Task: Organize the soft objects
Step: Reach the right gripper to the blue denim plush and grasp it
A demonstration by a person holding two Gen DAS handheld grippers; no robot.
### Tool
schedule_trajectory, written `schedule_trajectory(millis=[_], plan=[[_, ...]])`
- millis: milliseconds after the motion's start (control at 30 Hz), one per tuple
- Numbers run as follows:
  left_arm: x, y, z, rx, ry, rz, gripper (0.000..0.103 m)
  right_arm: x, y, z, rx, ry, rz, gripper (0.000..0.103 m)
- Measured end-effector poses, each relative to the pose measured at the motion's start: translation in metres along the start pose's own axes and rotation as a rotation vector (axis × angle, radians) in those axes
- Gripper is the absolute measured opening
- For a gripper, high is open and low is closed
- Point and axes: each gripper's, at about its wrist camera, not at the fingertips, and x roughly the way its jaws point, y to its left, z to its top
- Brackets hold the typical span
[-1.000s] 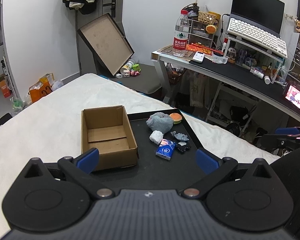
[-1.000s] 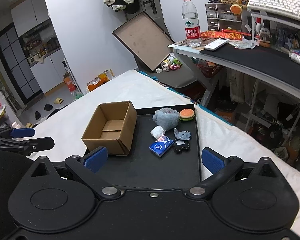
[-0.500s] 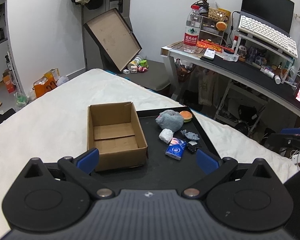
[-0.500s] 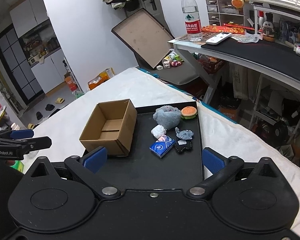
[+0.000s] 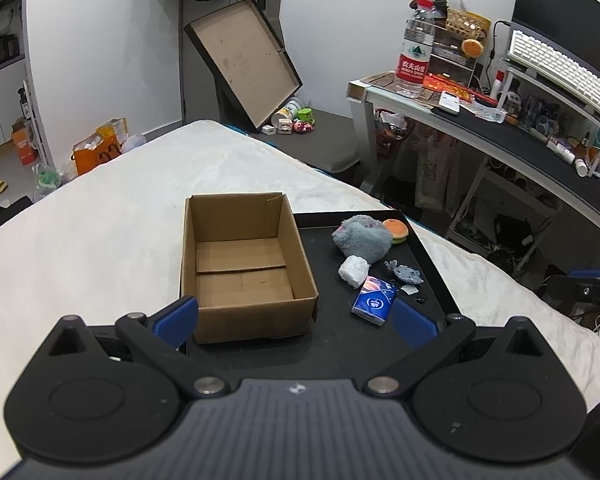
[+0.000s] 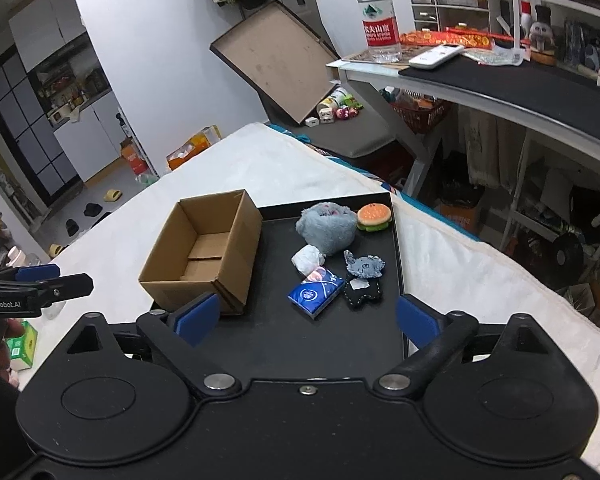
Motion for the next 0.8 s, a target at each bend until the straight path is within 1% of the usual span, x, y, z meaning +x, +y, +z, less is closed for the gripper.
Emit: schedule_trajectory(millis=[233, 433, 633, 800], plan=[[0.023, 0.008, 0.001, -0.021, 0.012, 0.002, 0.102, 0.022, -0.008, 0.002, 0.012, 0.029, 0.019, 0.095], [0.046, 0.014, 0.002, -0.048, 0.023, 0.016, 0.102, 0.043, -0.015, 0.006, 0.013, 0.046, 0.006, 0.094], [0.069, 0.023, 0.003, -0.072, 0.025, 0.051, 0.102, 0.069, -0.022, 0.009, 0.003, 0.095, 0.01, 0.089], [0.09, 0.034, 0.004, -0.088, 0.038, 0.058, 0.102, 0.092, -0.027, 0.012, 0.002, 0.127, -0.002, 0.088]])
